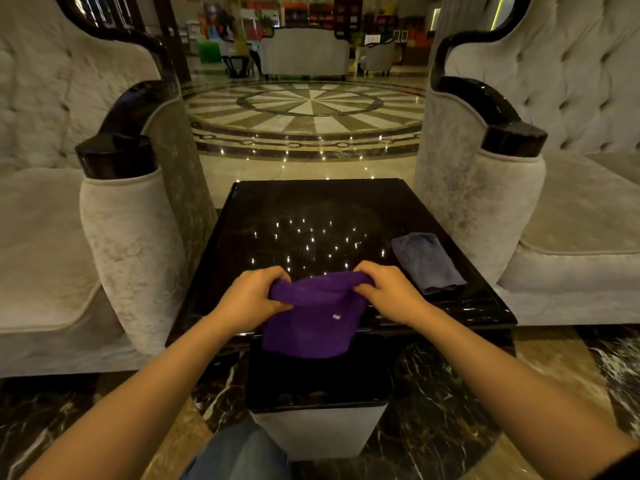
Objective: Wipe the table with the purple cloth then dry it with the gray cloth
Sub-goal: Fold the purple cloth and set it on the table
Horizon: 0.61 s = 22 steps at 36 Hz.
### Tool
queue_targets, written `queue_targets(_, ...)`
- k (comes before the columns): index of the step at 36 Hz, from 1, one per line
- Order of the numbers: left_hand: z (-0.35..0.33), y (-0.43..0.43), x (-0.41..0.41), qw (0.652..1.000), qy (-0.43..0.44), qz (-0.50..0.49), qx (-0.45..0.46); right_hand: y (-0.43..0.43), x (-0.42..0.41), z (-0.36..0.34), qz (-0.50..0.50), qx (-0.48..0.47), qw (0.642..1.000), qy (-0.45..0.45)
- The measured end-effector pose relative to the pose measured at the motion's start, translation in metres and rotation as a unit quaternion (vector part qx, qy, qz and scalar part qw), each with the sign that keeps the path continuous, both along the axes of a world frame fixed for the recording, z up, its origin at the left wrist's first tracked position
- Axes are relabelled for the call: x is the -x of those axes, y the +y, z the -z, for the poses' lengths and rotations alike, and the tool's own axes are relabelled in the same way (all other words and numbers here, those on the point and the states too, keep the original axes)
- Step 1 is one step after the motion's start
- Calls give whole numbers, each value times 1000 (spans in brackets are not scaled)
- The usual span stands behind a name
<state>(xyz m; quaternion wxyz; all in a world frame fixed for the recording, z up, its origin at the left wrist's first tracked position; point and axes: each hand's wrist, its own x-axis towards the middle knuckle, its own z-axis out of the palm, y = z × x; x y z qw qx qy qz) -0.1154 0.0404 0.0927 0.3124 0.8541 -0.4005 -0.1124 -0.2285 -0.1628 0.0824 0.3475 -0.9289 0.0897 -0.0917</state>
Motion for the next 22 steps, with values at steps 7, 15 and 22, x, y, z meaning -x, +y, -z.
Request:
queue_targets(7,8,-5,3,999,46,-10,26,1,3,-4,24,14,999,-20)
queue_targets(15,13,-7,5,995,94,21,6,2,7,-1,29,48,998,-9)
queue_targets(22,22,-5,15,1000,6,-12,-19,7,11,13,11,74,995,61)
